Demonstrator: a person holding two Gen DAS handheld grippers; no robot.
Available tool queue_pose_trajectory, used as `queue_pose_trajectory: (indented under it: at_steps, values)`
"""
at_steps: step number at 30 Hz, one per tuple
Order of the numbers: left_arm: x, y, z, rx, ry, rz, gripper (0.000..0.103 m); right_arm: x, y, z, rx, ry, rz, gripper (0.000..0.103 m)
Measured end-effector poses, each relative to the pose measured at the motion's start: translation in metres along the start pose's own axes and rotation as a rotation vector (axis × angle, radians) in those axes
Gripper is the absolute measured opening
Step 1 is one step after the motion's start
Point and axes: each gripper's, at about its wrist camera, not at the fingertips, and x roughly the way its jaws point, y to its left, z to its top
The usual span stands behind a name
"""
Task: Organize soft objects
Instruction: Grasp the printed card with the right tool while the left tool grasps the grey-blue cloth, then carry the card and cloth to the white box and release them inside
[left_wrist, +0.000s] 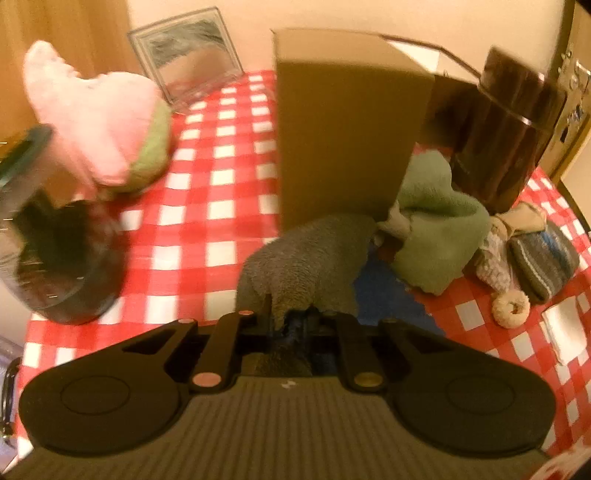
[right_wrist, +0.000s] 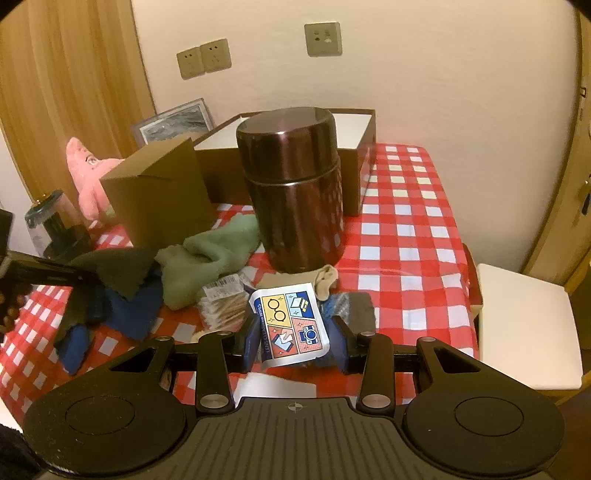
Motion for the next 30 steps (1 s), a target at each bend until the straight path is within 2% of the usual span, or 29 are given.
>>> queue_pose_trajectory:
  at_steps: [6, 13, 22, 30]
  values:
    - [-0.049, 0.023, 0.001, -0.029, -0.059, 0.041, 0.011, 0.0, 0.003, 0.008, -0.006, -0.022, 0.034, 0.04]
    - [-0.104, 0.037, 0.019, -0.023, -0.178, 0.101, 0.011, 0.002, 0.015, 0.029, -0.029, -0.059, 0.112, 0.04]
    - [-0.133, 0.041, 0.056, -0.003, -0.307, 0.159, 0.011, 0.003, 0.038, 0.07, -0.077, -0.151, 0.188, 0.04]
    - [-0.145, 0.049, 0.101, -0.001, -0.423, 0.166, 0.011, 0.01, 0.057, 0.114, -0.11, -0.228, 0.235, 0.04]
